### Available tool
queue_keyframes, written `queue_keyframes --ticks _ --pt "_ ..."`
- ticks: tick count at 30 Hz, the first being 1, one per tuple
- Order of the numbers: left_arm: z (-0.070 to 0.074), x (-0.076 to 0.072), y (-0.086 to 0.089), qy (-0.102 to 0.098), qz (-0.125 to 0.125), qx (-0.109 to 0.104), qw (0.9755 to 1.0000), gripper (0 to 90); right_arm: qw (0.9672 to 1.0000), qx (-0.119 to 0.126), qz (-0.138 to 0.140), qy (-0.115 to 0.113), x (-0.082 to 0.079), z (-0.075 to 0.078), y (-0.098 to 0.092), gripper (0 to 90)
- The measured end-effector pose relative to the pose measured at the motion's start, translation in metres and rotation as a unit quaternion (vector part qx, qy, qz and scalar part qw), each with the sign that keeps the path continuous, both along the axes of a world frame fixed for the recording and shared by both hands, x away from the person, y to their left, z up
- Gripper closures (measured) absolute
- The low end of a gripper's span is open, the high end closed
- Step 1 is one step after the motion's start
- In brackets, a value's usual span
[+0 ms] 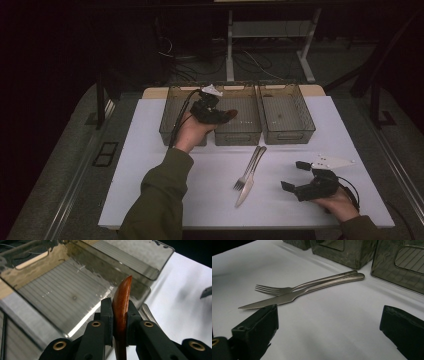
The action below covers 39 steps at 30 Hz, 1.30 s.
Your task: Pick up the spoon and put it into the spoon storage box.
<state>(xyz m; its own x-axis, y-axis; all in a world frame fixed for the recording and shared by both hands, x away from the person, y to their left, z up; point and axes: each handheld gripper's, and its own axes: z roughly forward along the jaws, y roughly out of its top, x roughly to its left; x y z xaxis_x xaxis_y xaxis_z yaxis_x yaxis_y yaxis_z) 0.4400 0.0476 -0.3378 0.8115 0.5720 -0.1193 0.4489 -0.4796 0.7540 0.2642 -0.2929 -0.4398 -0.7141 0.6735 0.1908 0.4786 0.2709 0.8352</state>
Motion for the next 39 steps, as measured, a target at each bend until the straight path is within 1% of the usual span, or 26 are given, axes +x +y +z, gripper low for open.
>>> queue_keyframes --ticks 7,8,10,13,14,15,16,18,21,23,24,25,27,28,29,30,32,34,35,37,38,39 --pt "0.006 0.019 -0.018 -0.018 -0.011 0.011 0.9997 79.7 1.0 0.005 0.002 0.001 -0.001 0.001 0.0 1.4" --pt "0.007 0.022 -0.021 -0.02 -0.009 0.007 0.9997 79.7 1.0 0.006 0.002 0.001 -0.001 0.001 0.0 1.4" --pt "0.008 0.028 -0.025 -0.023 -0.012 0.008 0.9996 79.7 1.0 0.006 0.001 0.002 -0.001 0.001 0.0 1.4" --pt "0.009 0.037 -0.032 -0.025 -0.008 0.002 0.9997 79.7 1.0 0.008 0.002 0.001 0.0 0.001 0.0 1.4" --pt "0.009 0.04 -0.034 -0.024 -0.009 0.003 0.9997 79.7 1.0 0.008 0.002 0.001 0.0 0.001 -0.001 1.4" --pt "0.009 0.043 -0.036 -0.023 -0.006 -0.001 0.9997 79.7 1.0 0.009 0.003 0.001 -0.001 0.001 -0.001 1.4" --pt "0.009 0.046 -0.037 -0.023 -0.007 0.0 0.9997 79.7 1.0 0.009 0.002 0.001 -0.001 0.001 -0.001 1.4" --pt "0.007 0.051 -0.041 -0.02 -0.002 -0.013 0.9997 79.7 0.9999 0.012 0.003 0.001 -0.001 0.001 -0.001 1.4" --pt "0.004 0.058 -0.045 -0.018 -0.001 -0.011 0.9998 79.6 0.9999 0.013 0.004 0.001 -0.001 0.001 0.0 1.5" --pt "0.002 0.062 -0.049 -0.015 0.004 -0.017 0.9997 79.6 0.9999 0.014 0.005 0.001 -0.001 0.002 0.0 1.5" --pt "0.0 0.064 -0.05 -0.017 0.003 -0.014 0.9998 79.6 0.9999 0.014 0.005 0.001 0.0 0.001 -0.001 1.4" --pt "-0.001 0.066 -0.053 -0.014 0.008 -0.019 0.9997 79.6 0.9999 0.014 0.005 0.001 0.0 0.002 -0.001 1.5" --pt "-0.004 0.069 -0.056 -0.013 0.006 -0.015 0.9998 79.6 0.9999 0.016 0.004 0.0 0.0 0.002 -0.001 1.4" --pt "-0.006 0.071 -0.058 -0.011 0.009 -0.021 0.9997 79.6 0.9999 0.016 0.005 0.001 0.0 0.002 -0.001 1.4" --pt "-0.007 0.073 -0.06 -0.01 0.007 -0.017 0.9998 79.6 0.9999 0.017 0.005 0.001 0.0 0.002 -0.001 1.4" --pt "-0.009 0.074 -0.062 -0.01 0.01 -0.02 0.9997 79.6 0.9998 0.017 0.005 0.001 0.0 0.002 -0.001 1.4" --pt "-0.011 0.076 -0.066 -0.01 0.008 -0.018 0.9998 79.5 0.9998 0.017 0.005 0.001 0.0 0.002 -0.001 1.5" --pt "-0.014 0.078 -0.071 -0.01 0.011 -0.021 0.9997 79.5 0.9998 0.017 0.005 0.001 0.0 0.002 -0.001 1.5" --pt "-0.015 0.079 -0.072 -0.009 0.008 -0.016 0.9998 79.5 0.9998 0.018 0.005 0.0 0.0 0.002 -0.001 1.5" --pt "-0.02 0.079 -0.076 -0.006 0.012 -0.017 0.9998 79.4 0.9998 0.019 0.005 0.001 0.0 0.002 -0.001 1.5" --pt "-0.022 0.08 -0.077 -0.006 0.01 -0.012 0.9999 79.2 0.9998 0.019 0.005 0.002 0.0 0.002 -0.001 1.5" --pt "-0.025 0.08 -0.079 -0.003 0.013 -0.012 0.9998 79.0 0.9998 0.02 0.005 0.001 0.0 0.002 -0.001 1.5"
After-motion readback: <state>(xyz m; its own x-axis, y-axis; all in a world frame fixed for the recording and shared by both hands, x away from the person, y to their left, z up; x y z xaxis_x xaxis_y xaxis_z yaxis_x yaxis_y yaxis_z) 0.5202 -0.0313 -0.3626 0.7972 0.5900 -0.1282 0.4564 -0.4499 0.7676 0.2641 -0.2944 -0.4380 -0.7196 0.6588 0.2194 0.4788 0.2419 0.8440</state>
